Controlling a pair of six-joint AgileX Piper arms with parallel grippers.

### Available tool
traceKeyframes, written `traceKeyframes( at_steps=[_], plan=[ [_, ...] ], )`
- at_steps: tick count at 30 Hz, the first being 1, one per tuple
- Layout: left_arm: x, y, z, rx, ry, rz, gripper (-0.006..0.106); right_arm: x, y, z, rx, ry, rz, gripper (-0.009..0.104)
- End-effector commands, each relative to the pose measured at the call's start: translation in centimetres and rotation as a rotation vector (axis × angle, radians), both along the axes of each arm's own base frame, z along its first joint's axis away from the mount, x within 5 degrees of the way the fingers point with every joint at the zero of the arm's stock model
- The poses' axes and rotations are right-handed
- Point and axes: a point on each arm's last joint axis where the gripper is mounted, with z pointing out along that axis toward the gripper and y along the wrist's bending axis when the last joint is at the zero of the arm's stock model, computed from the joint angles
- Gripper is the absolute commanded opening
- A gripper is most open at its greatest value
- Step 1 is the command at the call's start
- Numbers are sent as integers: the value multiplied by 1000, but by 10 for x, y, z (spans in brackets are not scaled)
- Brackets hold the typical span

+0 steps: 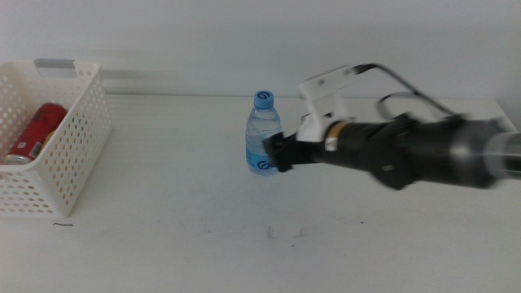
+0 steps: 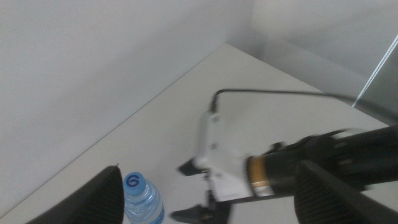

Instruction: Use arms to grab the bottles and put them into the dustbin to the left of the table.

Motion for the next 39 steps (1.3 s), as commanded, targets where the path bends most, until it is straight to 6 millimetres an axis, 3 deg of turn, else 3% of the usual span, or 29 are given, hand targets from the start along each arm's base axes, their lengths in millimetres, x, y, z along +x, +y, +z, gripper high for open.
traceKeyframes(
  at_steps=[1, 6, 9, 11, 14, 23, 28, 31, 34, 36, 39],
  plan=[
    [0, -1, 2, -12, -10, 0, 94, -28, -13, 25, -25, 91, -26, 93],
    [0, -1, 2, -12, -10, 0, 94, -99, -47, 120, 15, 154, -8, 93],
    [0, -1, 2, -12, -10, 0, 94, -137, -70, 164, 34, 63, 42, 93],
    [0, -1, 2, -12, -10, 0, 94, -152, -83, 182, 43, 0, 44, 93],
    [0, -1, 2, -12, -10, 0, 94, -164, -94, 194, 67, -38, 28, 93],
    [0, -1, 3, -17, -18, 4, 94, -167, -96, 199, 83, -63, 26, 93],
    [3, 8, -9, 138, -62, 124, 94, -167, -96, 199, 83, -63, 26, 93],
    [-8, 10, -33, 117, -80, 286, 94, -167, -96, 199, 83, -63, 26, 93],
    [-19, 10, -72, -1, -243, 356, 94, -167, -96, 199, 83, -63, 26, 93],
    [-23, 10, -116, -89, -342, 353, 94, -167, -96, 199, 89, -60, 26, 93],
    [-23, 12, -197, -182, -336, 346, 94, -167, -96, 199, 89, -60, 26, 93]
  ],
)
